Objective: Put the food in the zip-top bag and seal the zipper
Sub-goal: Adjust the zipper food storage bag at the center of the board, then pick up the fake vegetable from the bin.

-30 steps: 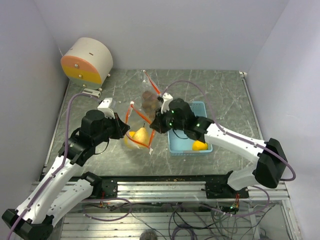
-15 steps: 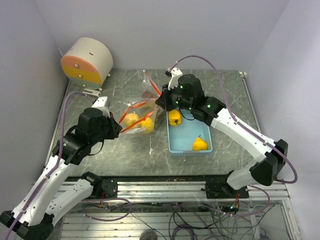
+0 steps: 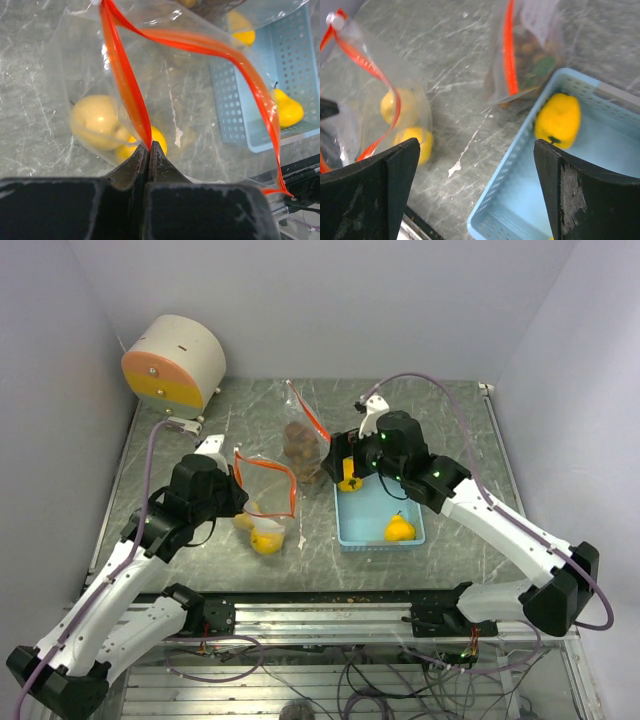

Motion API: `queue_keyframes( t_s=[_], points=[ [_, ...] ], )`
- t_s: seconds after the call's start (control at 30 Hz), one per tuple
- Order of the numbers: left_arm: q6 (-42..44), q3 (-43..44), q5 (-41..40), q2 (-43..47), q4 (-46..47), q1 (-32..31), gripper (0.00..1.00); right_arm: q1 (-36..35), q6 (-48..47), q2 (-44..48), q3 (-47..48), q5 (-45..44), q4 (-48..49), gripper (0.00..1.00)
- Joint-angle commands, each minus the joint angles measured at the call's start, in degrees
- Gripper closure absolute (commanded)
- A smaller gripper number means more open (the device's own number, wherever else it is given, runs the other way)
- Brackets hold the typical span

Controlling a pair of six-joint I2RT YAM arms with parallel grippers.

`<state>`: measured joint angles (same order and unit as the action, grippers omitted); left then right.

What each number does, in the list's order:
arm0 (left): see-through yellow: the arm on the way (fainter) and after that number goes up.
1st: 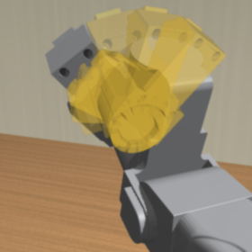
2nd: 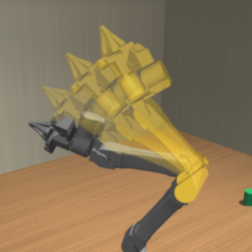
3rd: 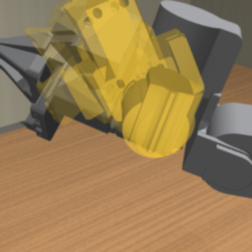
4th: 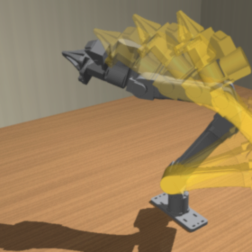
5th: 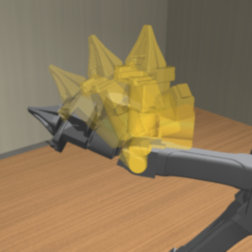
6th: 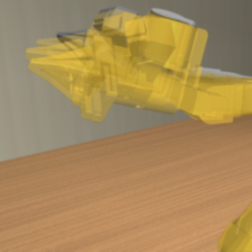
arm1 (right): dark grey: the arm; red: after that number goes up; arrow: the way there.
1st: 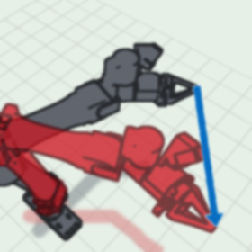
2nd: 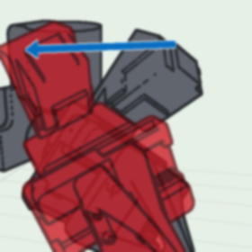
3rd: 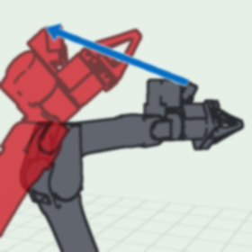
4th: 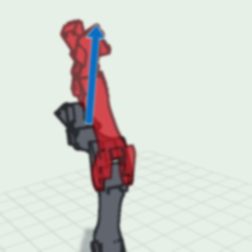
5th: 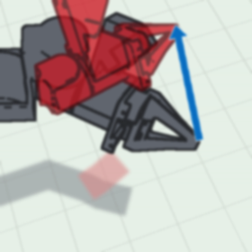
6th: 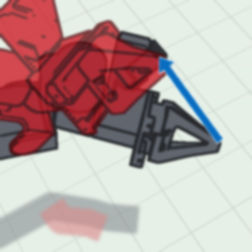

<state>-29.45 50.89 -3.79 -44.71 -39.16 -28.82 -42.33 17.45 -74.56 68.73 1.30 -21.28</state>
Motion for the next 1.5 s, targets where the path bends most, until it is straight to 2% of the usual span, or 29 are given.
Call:
queue_keyframes(
  t_s=[0.0, 0.33, 0.53, 0.9, 1.23, 1.37, 1.47],
  points=[
    [-0.32, -1.23, 0.86, -0.08, 3.94, -0.18, 0.93, 1.17, 3.55, -0.39, -2.09, -11.97, -0.94, 0.03],
    [0.66, -2.98, 0.89, 3.66, 2.76, -0.17, 0.93, 7.33, 10.66, -11.33, -8.32, -15.35, 5.18, 0.02],
    [1.23, -3.08, 1.1, 5.1, 2.3, -0.1, 0.93, 8.31, 9.9, -19.17, -7.38, -13.72, 10.13, 0.03],
    [1.73, -3.71, 1.11, 5.6, 2.23, -0.1, 0.93, 9.65, 8.74, -28.04, -5.55, -14.28, 14.57, 0.03],
    [1.39, -3.8, 1.61, 5.57, 2.42, -0.1, 0.93, 9.72, 6.72, -30.79, -7.32, -15.61, 22.21, 0.05],
    [1.33, -3.72, 1.58, 5.44, 2.59, -0.13, 0.93, 9.72, 6.87, -29.9, -9.66, -16.32, 27.12, 0.11],
    [1.32, -3.63, 1.59, 5.27, 2.33, -0.17, 0.93, 9.68, 6.59, -30.37, -9.96, -16.24, 27.04, 0.29]
  ],
)
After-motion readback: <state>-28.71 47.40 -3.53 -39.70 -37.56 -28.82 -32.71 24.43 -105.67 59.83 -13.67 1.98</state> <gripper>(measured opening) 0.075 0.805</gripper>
